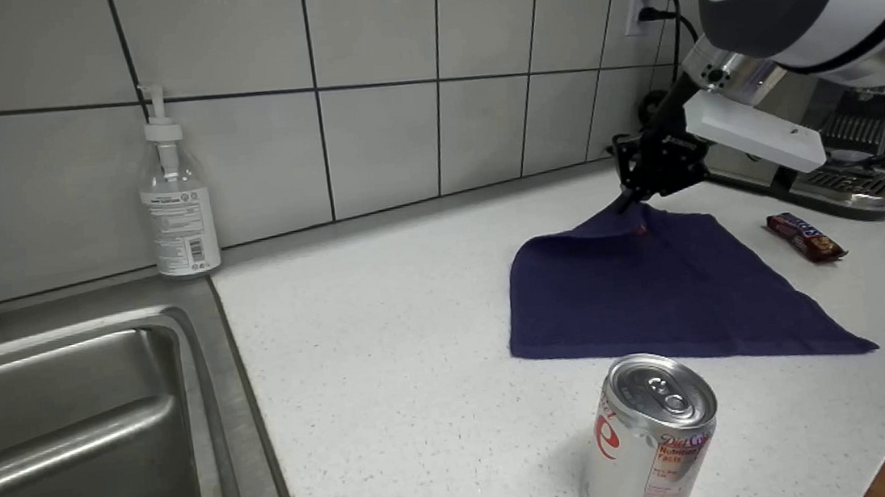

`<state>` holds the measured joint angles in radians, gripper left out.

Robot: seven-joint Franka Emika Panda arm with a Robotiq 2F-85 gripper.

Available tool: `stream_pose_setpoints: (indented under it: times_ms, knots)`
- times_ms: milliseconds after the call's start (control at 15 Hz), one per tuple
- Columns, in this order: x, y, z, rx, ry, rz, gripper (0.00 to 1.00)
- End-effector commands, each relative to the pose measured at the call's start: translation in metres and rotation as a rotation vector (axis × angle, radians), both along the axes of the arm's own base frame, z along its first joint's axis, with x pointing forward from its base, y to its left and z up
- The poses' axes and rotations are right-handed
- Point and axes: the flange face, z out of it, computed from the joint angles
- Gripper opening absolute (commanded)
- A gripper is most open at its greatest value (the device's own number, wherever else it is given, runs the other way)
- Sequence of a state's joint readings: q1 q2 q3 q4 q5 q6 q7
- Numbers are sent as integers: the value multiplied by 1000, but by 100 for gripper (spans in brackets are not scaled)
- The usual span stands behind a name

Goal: Fold the towel by placing the corners on each other

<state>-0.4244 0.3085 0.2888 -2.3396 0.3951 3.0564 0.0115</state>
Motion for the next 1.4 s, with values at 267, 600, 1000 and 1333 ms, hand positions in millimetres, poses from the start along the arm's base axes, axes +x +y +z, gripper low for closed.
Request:
stream_pose_setpoints:
  times_ms: [267,600,1000,1333]
  knots:
    - [-37,-3,6,-11,1,-3,1]
    - [-53,-9,3,-14,17,-14,1]
    - [-61,-17,9,-23,14,26,1]
    - [-68,-21,12,-25,4,53,1]
